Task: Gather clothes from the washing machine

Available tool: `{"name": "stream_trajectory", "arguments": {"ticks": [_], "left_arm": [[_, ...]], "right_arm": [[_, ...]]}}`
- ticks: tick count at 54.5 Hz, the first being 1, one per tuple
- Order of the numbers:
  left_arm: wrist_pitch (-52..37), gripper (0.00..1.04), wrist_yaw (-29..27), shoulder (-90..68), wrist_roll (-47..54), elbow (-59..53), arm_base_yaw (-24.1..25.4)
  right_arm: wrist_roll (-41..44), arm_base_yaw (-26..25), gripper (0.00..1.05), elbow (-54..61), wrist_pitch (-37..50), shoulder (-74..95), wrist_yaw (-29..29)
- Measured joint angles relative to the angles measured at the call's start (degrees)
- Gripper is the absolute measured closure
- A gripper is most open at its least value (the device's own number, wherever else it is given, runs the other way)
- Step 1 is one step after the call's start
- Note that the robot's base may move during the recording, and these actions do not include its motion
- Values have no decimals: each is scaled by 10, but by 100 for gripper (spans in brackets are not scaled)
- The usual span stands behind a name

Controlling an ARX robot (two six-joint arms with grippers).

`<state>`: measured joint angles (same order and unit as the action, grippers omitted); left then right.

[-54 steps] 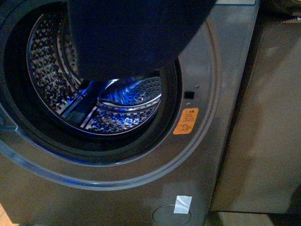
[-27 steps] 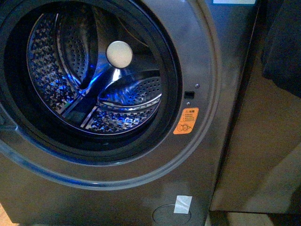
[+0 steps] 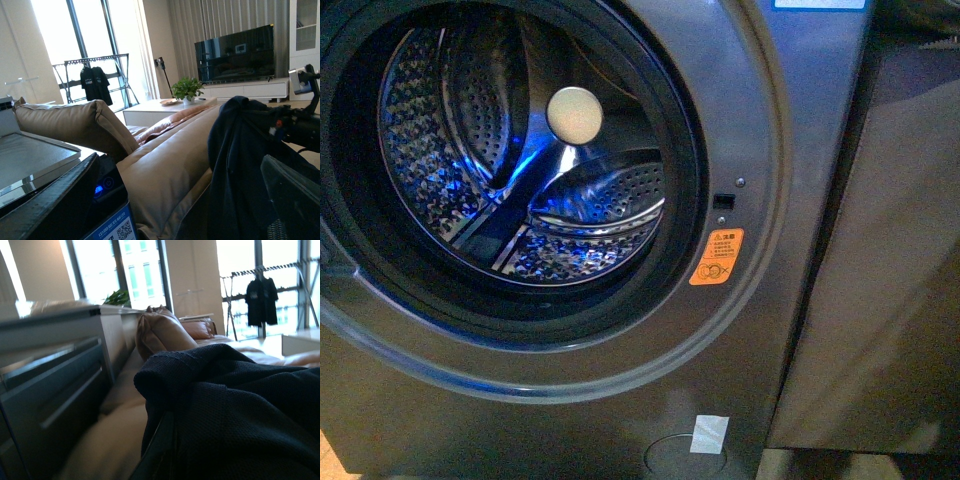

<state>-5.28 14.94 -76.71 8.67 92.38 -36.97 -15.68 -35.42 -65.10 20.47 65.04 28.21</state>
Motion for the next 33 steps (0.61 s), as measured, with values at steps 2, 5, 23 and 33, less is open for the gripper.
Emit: {"name": "stream_trajectory", "arguments": {"ticks": [2,5,23,33], "left_arm": [[0,7,0,0,0,0,0],[0,7,0,2,0,0,0],[0,7,0,2,0,2,-2],[-1,7,0,2,0,2,0]], "right_arm": [[30,-69,100,25,55,14,66],[68,-164,100,46,115,41,97],[213,-308,100,104,106,117,113],[295,-309,96,158,36,184,119]]}}
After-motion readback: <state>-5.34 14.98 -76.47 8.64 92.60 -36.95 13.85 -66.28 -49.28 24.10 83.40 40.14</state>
